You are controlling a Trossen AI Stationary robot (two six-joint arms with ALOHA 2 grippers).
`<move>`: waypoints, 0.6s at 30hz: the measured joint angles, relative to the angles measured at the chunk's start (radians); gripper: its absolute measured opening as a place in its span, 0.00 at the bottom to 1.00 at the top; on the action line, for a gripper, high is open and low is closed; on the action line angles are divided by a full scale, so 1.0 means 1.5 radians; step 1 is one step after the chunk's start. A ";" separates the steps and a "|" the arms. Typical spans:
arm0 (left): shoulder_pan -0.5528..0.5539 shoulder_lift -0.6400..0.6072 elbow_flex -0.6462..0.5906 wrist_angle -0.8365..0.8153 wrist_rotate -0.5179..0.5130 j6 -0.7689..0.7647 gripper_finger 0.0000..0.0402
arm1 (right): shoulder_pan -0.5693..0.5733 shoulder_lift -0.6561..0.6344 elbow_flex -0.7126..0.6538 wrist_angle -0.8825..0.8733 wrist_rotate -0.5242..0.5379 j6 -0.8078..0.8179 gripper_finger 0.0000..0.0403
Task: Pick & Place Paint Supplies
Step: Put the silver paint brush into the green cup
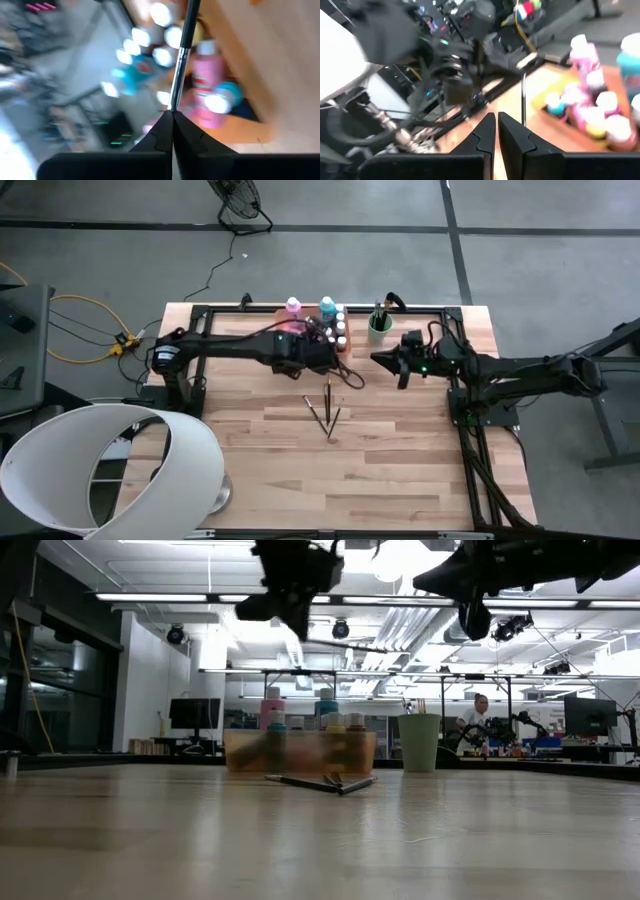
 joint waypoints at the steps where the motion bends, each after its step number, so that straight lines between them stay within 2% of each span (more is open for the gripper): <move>1: -0.008 0.000 0.000 0.021 -0.022 0.030 0.00 | -0.007 0.000 0.000 -0.008 -0.018 0.018 0.03; 8: -0.052 0.000 0.000 0.182 -0.086 0.210 0.00 | -0.068 0.000 0.000 -0.039 -0.168 0.104 0.07; 14: -0.074 0.000 0.000 0.317 -0.107 0.362 0.00 | -0.137 0.000 0.000 -0.042 -0.270 0.184 0.25; 18: -0.086 0.000 0.000 0.396 -0.104 0.456 0.00 | -0.183 0.000 0.000 -0.041 -0.380 0.199 0.38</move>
